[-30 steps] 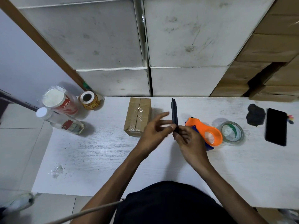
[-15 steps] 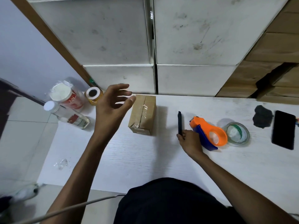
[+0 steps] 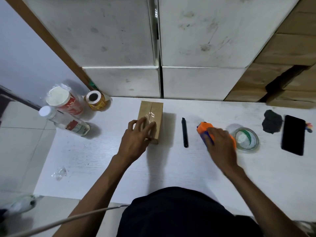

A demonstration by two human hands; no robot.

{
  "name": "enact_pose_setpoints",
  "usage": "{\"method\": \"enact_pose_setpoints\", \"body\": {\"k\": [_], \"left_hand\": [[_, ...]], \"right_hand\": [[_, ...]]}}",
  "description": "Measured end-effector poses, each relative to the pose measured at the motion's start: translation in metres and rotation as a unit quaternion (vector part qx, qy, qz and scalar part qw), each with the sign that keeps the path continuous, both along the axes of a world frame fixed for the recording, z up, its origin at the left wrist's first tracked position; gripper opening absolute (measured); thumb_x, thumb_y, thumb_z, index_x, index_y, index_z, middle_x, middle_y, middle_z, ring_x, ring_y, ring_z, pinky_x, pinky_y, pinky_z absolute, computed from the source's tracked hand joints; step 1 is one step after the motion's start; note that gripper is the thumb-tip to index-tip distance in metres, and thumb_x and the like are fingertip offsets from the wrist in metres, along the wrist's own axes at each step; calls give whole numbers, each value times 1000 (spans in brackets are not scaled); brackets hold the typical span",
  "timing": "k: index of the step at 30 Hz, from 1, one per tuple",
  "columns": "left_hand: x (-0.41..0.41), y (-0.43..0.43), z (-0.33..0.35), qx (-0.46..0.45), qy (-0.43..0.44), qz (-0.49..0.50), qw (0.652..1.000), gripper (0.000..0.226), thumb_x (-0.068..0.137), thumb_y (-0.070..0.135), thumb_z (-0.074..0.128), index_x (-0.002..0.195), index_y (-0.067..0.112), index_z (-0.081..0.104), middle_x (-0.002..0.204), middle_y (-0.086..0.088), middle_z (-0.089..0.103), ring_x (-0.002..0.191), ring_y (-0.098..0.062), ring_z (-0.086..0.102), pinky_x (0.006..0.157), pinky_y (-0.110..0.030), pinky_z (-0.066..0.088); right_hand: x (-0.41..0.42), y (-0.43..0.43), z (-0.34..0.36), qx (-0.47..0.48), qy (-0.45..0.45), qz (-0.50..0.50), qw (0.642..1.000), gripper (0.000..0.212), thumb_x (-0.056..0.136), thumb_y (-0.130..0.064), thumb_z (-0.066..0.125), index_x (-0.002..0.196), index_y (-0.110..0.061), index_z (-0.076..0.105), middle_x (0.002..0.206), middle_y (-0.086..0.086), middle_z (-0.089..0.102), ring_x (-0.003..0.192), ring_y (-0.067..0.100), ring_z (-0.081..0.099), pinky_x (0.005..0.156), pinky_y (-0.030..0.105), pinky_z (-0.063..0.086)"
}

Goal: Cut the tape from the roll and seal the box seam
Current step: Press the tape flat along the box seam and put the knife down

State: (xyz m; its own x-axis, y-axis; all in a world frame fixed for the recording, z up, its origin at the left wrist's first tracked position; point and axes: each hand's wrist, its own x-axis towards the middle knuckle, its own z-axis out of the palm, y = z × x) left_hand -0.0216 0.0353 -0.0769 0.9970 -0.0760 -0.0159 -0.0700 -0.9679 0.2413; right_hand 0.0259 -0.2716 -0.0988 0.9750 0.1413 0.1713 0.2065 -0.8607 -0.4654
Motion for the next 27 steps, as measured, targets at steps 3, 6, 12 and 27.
{"method": "enact_pose_setpoints", "body": {"k": [3,6,12,27], "left_hand": [[-10,-4,2,-18,-2,-4,1000,71,73,23,85,137,27,56,143,-10,53,118,-44,50,58,-42,56],[-21,-11,-2,-34,5,-2,999,72,72,25,86,137,28,56,140,-10,53,119,-42,48,68,-45,59],[-30,-23,-7,-110,24,10,994,70,76,19,80,140,25,52,144,-11,41,136,-36,35,80,-48,60],[-23,-12,-6,-76,25,1,997,88,73,21,81,149,24,36,149,-8,44,133,-38,38,83,-50,58]], "right_hand": [[0,-40,10,-116,66,4,991,27,81,-24,73,103,-8,66,93,14,69,85,40,61,72,44,48],[-5,-46,2,-181,153,47,970,19,79,-23,73,87,-9,63,82,10,68,67,33,60,54,32,40],[-9,-11,13,-66,121,59,989,12,83,-5,64,93,-8,59,62,2,44,51,26,45,39,22,20],[7,-28,8,26,82,-73,994,39,87,-32,69,118,-8,65,106,14,73,97,36,67,82,40,52]]}}
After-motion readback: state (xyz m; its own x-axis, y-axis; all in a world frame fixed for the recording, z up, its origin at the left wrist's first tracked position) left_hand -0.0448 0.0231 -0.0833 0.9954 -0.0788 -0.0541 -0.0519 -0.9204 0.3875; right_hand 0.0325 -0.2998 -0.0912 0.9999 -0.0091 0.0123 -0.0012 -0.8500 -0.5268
